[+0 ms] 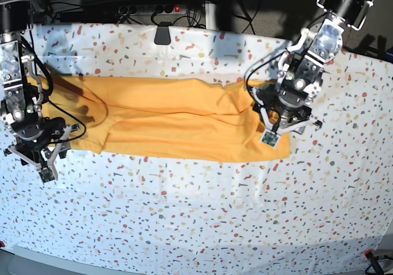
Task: Fold the T-shirt properly
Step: 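Release the hem end and move the left gripper to the strip's end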
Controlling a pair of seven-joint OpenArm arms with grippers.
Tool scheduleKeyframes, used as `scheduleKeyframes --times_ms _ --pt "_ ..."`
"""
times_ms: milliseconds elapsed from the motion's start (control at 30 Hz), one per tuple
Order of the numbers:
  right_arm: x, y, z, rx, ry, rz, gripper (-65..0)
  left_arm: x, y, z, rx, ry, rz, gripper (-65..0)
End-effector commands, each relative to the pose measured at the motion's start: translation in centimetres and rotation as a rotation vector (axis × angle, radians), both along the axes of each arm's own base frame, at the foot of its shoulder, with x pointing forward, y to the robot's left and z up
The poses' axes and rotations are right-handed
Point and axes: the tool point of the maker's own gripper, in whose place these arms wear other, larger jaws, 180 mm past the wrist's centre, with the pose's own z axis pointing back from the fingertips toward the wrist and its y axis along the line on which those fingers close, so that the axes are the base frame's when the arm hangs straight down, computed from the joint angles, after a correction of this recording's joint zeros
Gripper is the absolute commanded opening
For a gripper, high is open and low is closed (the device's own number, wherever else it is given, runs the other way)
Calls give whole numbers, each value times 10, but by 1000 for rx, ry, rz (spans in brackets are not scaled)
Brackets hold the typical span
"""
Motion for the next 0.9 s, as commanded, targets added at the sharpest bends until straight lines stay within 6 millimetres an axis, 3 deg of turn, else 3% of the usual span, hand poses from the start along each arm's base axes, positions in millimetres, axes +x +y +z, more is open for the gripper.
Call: scheduleKeyframes --times_ms 0,267,467,600,700,867 --pt "10 -5 23 -13 -69 -6 -333 6 16 6 48 -19 11 -336" --pt "15 5 23 17 -86 -2 -333 35 50 34 132 -98 19 -336" --pt "24 9 37 28 -126 5 -334 61 46 60 61 -126 48 -336" --pt "25 22 50 38 -157 35 -334 84 57 89 -3 -213 120 -336" --pt "22 43 57 75 -169 71 -334 89 67 97 -52 -212 146 -336" --pt "-2 106 52 143 -156 243 -334 88 71 105 -258 -156 162 -336"
